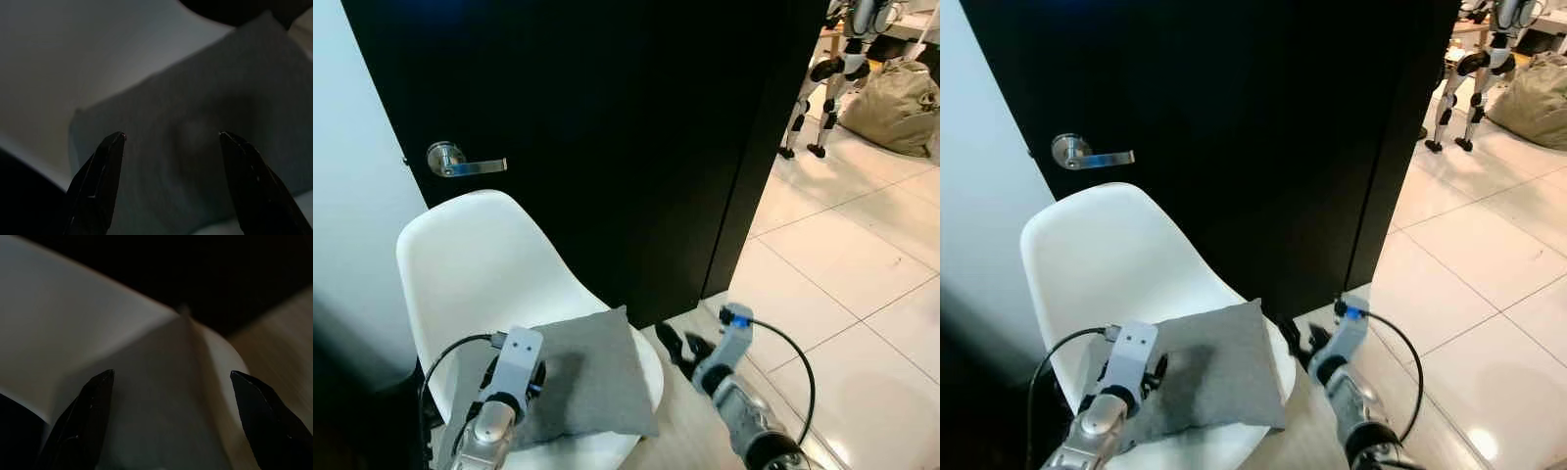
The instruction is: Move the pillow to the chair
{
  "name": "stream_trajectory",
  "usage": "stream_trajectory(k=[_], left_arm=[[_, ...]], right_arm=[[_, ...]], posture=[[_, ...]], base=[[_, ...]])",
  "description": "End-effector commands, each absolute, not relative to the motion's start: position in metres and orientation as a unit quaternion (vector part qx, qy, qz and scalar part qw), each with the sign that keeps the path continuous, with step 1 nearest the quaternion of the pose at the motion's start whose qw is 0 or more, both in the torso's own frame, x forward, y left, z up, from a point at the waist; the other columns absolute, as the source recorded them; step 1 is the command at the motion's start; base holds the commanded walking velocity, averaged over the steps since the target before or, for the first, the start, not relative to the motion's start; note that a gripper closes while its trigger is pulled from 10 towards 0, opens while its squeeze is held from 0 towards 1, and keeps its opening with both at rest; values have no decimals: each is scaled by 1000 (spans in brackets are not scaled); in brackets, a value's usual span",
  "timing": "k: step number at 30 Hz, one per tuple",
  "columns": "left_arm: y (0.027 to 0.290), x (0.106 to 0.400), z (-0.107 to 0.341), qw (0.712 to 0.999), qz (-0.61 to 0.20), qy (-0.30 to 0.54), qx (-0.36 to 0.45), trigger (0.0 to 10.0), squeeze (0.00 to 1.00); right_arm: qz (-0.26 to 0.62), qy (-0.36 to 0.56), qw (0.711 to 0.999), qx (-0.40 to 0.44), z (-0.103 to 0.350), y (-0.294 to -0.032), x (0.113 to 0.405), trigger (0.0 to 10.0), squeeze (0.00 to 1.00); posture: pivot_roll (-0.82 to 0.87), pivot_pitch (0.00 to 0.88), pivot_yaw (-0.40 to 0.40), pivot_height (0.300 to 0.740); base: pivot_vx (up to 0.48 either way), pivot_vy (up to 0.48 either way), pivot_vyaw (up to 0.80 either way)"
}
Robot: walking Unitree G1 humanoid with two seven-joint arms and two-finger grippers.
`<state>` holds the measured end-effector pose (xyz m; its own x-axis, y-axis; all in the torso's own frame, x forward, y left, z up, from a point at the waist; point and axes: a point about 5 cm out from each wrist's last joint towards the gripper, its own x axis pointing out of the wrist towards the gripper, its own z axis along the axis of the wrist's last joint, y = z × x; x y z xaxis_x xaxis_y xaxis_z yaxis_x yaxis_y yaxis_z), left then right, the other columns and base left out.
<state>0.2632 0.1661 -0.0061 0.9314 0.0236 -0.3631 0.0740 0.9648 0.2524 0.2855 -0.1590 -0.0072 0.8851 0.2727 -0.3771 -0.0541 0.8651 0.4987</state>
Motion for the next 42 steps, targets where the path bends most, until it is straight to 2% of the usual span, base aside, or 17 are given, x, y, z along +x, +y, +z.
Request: stream_trajectory(k=[1, 5, 9, 23, 42], left_arm=[[165, 259, -13, 970, -19, 200, 134, 10000, 0], [162, 249, -25, 965, -23, 229, 124, 10000, 0], [159, 247, -27, 966, -29, 230, 117, 10000, 0], [155, 250, -26, 967, -37, 223, 117, 10000, 0], [151, 251, -26, 968, -37, 221, 112, 10000, 0]], right_arm=[[78, 248, 939, 227, -16, -158, 278, 10000, 0], [31, 282, 933, 222, -34, -173, 256, 10000, 0], [15, 294, 928, 230, -40, -177, 248, 10000, 0], [37, 272, 938, 211, -29, -167, 263, 10000, 0], [49, 295, 939, 173, -34, -164, 259, 10000, 0]], posture=[[86, 0, -18, 740], [83, 0, -21, 740], [82, 0, -21, 740], [76, 0, -16, 740], [73, 0, -20, 740]], base=[[0, 0, 0], [0, 0, 0], [0, 0, 0], [0, 0, 0], [-319, 0, -78]])
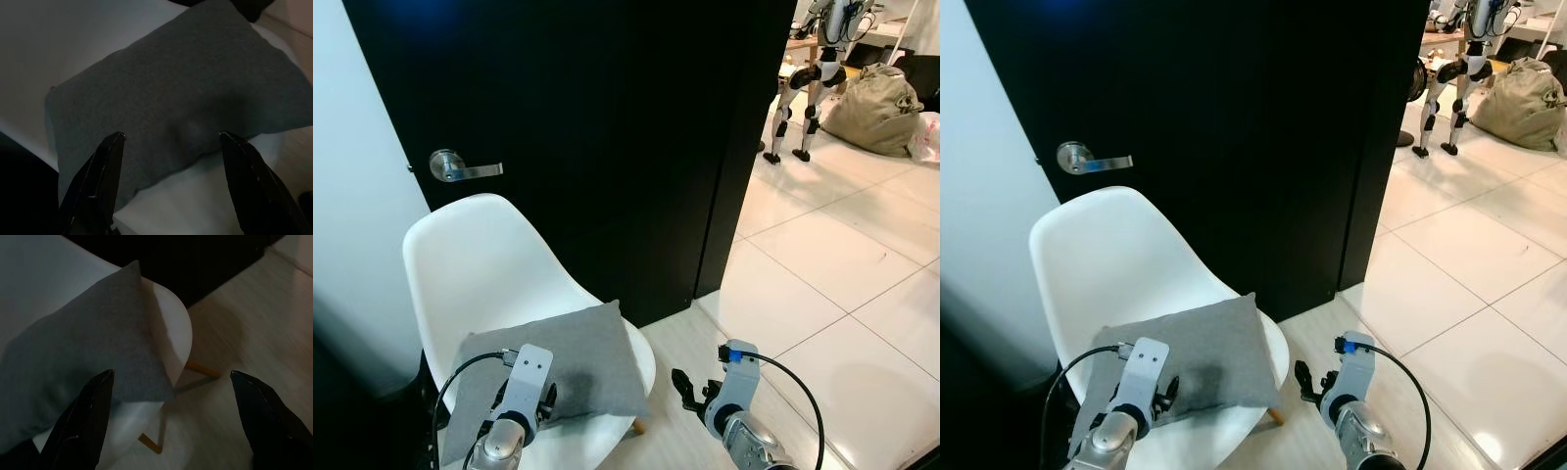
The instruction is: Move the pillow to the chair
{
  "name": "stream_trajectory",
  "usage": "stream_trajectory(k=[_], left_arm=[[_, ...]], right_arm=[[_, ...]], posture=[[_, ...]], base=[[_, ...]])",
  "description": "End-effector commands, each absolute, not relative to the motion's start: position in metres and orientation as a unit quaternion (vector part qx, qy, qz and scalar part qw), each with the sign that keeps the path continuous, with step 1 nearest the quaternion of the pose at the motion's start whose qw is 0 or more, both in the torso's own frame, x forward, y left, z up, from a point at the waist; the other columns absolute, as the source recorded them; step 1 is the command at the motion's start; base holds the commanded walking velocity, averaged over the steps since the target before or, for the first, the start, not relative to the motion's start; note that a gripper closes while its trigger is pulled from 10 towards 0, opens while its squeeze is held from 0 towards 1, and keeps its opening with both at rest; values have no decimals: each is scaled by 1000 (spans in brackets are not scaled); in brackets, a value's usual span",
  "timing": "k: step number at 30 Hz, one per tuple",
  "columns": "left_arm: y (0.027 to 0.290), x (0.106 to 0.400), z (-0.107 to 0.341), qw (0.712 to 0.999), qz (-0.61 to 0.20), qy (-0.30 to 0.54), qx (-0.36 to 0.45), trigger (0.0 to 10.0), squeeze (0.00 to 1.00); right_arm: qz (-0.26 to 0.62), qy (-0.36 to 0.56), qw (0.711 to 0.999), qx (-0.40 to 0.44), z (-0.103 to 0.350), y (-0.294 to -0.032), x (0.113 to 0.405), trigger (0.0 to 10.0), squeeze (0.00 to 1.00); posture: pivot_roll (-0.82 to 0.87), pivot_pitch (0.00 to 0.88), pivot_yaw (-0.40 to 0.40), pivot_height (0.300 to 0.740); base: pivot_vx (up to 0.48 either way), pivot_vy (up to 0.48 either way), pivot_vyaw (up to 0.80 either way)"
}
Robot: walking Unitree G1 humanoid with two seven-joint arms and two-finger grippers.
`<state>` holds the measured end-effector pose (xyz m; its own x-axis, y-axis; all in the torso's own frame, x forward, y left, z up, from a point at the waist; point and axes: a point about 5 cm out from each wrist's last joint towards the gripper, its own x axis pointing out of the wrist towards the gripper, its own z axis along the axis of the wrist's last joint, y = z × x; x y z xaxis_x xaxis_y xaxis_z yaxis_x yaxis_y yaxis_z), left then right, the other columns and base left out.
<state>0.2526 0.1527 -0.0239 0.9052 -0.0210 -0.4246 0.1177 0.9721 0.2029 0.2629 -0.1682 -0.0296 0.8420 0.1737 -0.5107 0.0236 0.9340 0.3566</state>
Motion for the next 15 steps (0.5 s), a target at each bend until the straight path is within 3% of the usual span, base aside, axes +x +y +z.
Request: stream_trajectory(k=[1, 3, 13, 15], left_arm=[[151, 251, -26, 968, -36, 220, 111, 10000, 0], [152, 251, -26, 969, -35, 219, 111, 10000, 0], [153, 253, -25, 970, -28, 218, 106, 10000, 0], [153, 253, -25, 970, -28, 217, 106, 10000, 0]], right_arm=[[51, 296, 938, 171, -34, -163, 259, 10000, 0], [52, 296, 939, 170, -34, -163, 258, 10000, 0], [52, 297, 941, 157, -35, -163, 257, 10000, 0], [49, 294, 941, 158, -35, -164, 257, 10000, 0]], posture=[[73, 0, -20, 740], [73, 0, -20, 740], [68, 0, -22, 740], [68, 0, -23, 740]], base=[[-296, 0, -744], [-262, 0, -744], [0, 0, -745], [0, 0, 0]])
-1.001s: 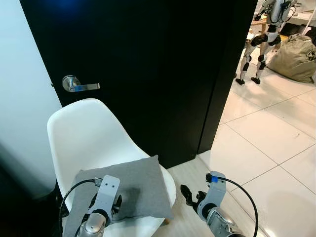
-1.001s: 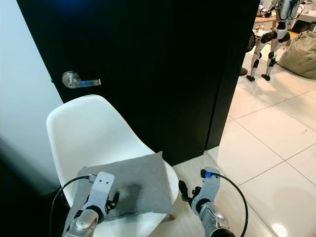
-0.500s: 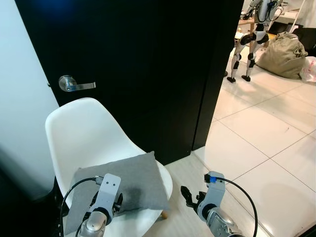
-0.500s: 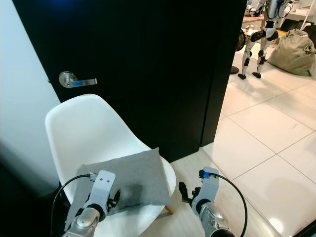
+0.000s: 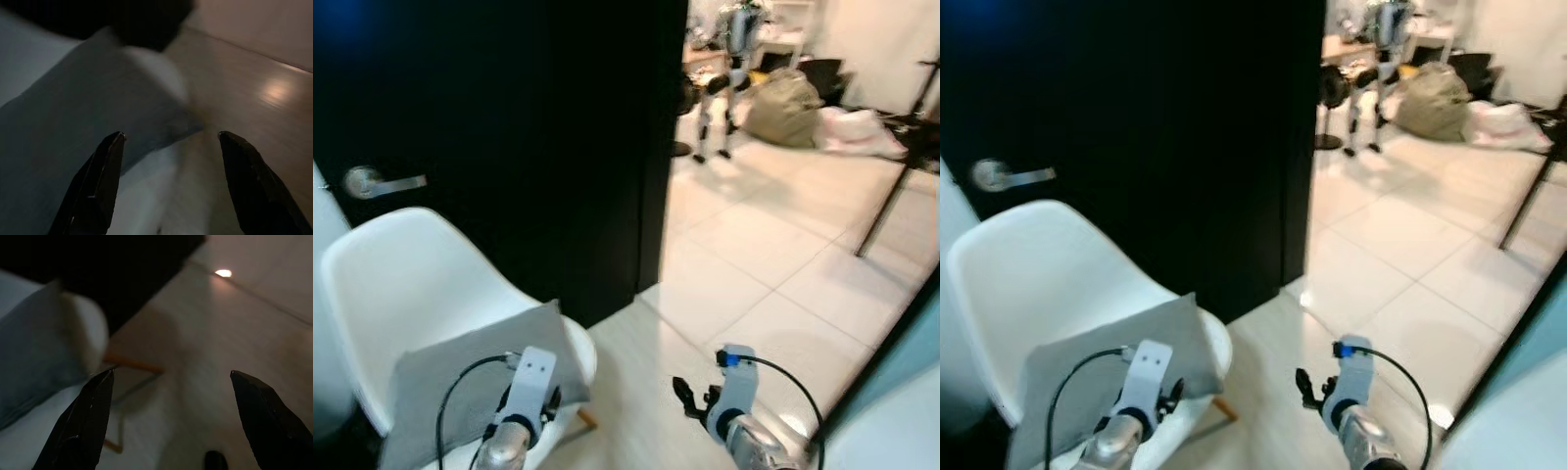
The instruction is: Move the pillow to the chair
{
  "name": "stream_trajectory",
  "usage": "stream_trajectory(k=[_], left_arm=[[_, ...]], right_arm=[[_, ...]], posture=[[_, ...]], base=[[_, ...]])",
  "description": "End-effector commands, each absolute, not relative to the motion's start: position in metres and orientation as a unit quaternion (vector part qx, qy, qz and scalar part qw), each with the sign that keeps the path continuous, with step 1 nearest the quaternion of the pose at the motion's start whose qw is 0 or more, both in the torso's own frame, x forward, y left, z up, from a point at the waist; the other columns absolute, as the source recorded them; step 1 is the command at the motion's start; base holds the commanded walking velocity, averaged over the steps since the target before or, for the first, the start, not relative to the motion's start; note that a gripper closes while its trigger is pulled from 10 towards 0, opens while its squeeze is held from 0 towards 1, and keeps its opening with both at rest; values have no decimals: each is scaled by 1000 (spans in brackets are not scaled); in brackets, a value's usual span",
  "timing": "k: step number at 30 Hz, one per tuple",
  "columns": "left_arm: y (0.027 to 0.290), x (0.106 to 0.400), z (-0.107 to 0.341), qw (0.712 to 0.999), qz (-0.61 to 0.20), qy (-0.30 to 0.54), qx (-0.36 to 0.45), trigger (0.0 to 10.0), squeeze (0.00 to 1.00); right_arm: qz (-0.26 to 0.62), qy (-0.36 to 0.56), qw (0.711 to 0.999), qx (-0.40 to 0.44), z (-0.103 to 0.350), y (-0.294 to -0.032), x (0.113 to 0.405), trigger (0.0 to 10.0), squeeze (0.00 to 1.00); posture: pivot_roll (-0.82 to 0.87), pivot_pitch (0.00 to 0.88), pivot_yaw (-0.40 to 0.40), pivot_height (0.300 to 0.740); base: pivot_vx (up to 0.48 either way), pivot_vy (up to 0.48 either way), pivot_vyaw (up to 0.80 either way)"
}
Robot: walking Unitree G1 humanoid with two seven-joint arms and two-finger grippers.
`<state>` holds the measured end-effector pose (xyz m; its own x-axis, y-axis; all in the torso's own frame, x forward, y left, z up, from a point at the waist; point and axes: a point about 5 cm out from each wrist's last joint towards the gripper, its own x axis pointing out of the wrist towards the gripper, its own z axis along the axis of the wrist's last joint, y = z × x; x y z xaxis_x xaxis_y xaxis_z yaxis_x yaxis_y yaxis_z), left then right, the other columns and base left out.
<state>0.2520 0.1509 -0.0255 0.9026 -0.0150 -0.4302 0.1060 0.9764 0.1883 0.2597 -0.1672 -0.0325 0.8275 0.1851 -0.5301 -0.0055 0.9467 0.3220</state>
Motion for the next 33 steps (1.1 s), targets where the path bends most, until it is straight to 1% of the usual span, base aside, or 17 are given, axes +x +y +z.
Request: stream_trajectory(k=[1, 11, 20, 26, 30, 33], left_arm=[[153, 253, -25, 970, -28, 217, 105, 10000, 0], [152, 251, -26, 970, -28, 217, 107, 10000, 0], [155, 248, -30, 967, -24, 229, 106, 10000, 0], [163, 235, -40, 962, -6, 257, 95, 10000, 0], [163, 234, -41, 961, -3, 259, 92, 10000, 0], [162, 234, -41, 962, -2, 259, 90, 10000, 0]], right_arm=[[49, 295, 941, 156, -35, -165, 256, 10000, 0], [53, 303, 940, 149, -38, -165, 253, 10000, 0], [61, 320, 935, 138, -43, -163, 247, 10000, 0], [60, 343, 929, 121, -51, -168, 236, 10000, 0], [61, 346, 929, 115, -52, -170, 235, 10000, 0], [64, 350, 929, 99, -52, -171, 234, 10000, 0]], posture=[[67, 0, -22, 740], [67, 0, -24, 740], [66, 8, -26, 740], [68, 20, -36, 740], [70, 24, -42, 740], [67, 24, -42, 740]], base=[[0, 0, 0], [0, 0, 0], [0, 0, -745], [0, 0, -768], [0, 0, -769], [0, 0, 0]])
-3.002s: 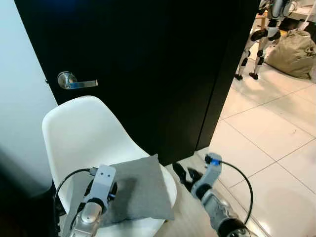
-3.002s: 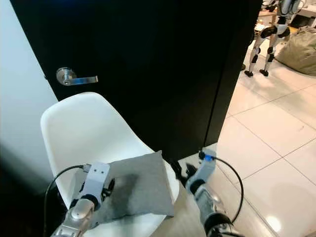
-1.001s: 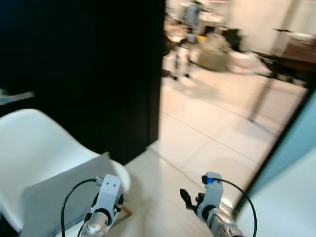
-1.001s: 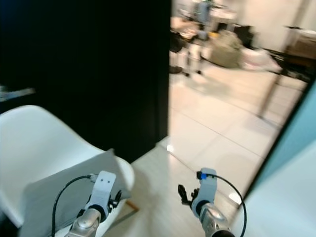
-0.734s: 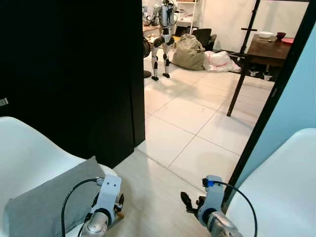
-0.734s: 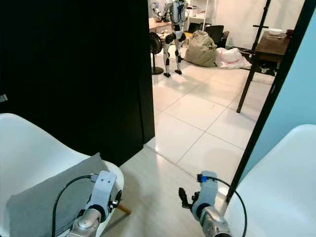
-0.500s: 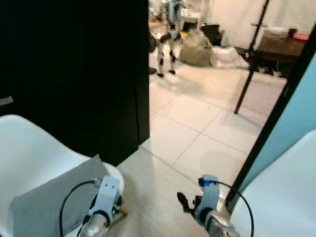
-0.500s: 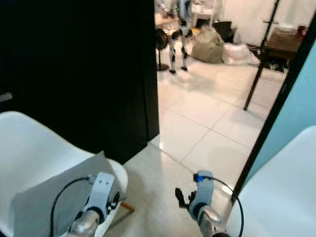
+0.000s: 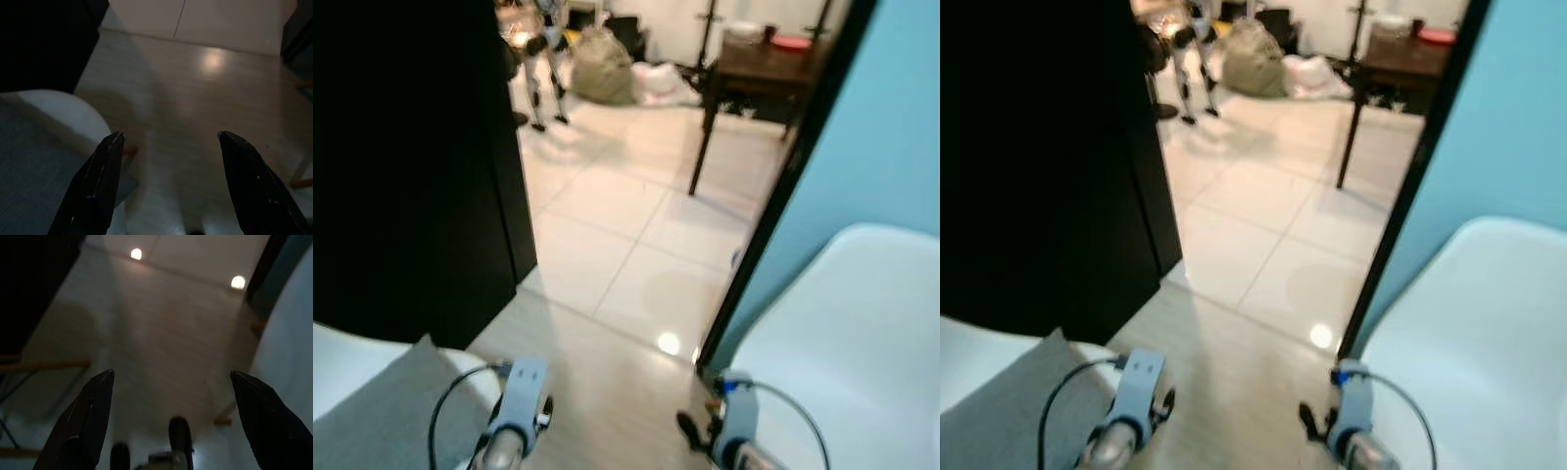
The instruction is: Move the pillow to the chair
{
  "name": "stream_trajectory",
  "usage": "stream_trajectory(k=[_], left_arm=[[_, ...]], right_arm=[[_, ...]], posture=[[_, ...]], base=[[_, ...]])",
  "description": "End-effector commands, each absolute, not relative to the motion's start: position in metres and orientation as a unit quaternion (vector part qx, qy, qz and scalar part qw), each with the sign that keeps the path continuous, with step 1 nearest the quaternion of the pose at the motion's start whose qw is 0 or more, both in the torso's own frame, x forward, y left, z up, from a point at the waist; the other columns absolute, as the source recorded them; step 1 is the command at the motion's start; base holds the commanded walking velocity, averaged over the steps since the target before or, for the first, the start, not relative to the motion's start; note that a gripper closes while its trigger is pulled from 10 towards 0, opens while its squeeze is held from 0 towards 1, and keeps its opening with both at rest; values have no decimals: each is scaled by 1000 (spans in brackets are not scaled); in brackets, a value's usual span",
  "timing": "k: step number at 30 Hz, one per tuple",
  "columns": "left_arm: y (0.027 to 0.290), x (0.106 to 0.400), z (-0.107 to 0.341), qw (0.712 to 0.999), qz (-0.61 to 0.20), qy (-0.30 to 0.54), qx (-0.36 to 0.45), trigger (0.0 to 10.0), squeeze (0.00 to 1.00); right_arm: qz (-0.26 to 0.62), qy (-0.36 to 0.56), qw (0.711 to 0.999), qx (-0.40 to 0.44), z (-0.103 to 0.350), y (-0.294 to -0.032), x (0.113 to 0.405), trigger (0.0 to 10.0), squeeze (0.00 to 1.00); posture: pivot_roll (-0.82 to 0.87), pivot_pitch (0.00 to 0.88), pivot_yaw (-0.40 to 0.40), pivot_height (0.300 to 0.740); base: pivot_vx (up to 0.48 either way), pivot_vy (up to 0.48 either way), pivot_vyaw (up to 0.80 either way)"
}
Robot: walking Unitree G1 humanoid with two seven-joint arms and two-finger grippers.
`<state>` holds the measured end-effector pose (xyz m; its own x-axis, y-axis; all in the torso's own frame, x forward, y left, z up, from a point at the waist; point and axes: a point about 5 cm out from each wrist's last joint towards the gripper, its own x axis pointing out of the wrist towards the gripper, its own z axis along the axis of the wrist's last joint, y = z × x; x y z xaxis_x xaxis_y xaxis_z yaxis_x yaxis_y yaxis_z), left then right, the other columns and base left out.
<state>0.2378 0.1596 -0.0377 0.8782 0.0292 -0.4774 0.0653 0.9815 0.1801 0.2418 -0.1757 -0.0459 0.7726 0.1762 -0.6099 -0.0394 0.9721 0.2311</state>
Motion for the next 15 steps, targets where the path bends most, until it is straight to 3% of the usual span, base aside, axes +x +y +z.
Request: stream_trajectory(k=[1, 4, 15], left_arm=[[161, 235, -41, 962, -2, 259, 88, 10000, 0], [159, 235, -41, 962, -4, 258, 88, 10000, 0], [157, 237, -40, 962, -9, 257, 88, 10000, 0]], right_arm=[[65, 350, 929, 98, -52, -170, 234, 10000, 0], [69, 351, 929, 96, -52, -170, 234, 10000, 0], [74, 359, 926, 95, -54, -170, 232, 10000, 0]], posture=[[65, 23, -40, 740], [63, 23, -43, 740], [60, 10, -46, 740]], base=[[0, 0, 0], [0, 0, 0], [0, 0, -780]])
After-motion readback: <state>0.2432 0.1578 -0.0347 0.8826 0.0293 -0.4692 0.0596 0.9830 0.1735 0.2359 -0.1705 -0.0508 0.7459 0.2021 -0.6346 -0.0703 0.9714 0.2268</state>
